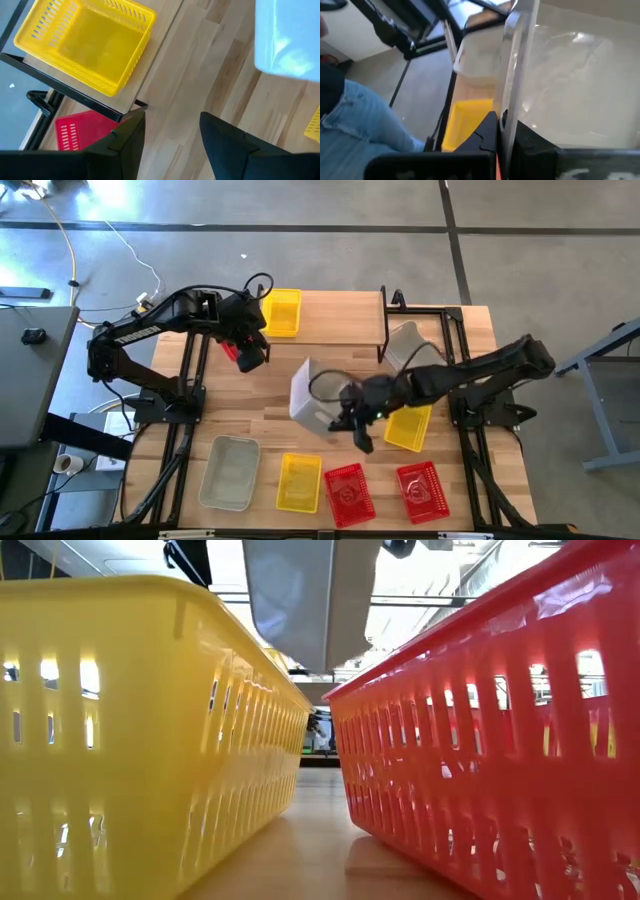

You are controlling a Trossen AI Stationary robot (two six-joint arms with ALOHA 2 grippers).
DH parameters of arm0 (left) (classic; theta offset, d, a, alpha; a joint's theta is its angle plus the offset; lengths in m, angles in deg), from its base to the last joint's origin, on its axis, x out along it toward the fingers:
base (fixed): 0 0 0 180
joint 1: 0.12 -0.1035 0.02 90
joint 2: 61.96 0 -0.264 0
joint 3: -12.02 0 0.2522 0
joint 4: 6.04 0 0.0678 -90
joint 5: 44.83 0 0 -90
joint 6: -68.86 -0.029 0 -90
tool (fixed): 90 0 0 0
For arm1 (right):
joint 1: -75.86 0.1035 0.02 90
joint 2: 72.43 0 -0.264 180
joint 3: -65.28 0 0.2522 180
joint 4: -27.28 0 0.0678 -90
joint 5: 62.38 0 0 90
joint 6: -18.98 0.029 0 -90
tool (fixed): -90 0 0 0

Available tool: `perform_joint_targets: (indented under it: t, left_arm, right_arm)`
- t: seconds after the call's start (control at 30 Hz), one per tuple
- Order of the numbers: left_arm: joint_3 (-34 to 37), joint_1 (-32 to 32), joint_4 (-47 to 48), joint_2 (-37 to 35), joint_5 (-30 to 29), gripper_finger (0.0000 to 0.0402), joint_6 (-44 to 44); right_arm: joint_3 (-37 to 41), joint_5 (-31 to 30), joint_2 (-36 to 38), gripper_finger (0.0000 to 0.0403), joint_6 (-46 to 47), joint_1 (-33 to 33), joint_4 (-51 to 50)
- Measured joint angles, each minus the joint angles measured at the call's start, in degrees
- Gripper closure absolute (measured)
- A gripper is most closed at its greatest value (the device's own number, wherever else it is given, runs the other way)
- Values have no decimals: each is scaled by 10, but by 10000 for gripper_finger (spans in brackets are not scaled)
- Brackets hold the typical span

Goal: Stack baskets on shelf by color
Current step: Put the middle gray bin on the shelf

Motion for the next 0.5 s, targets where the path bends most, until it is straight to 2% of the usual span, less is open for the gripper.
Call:
perform_joint_targets:
  t: [0.27,0.5]
  left_arm:
    - [0,0,0,0,0,222,20]
    - [0,0,0,0,0,222,42]
  right_arm:
    - [0,0,67,403,-97,-67,-14]
    - [0,3,95,403,-199,-147,-48]
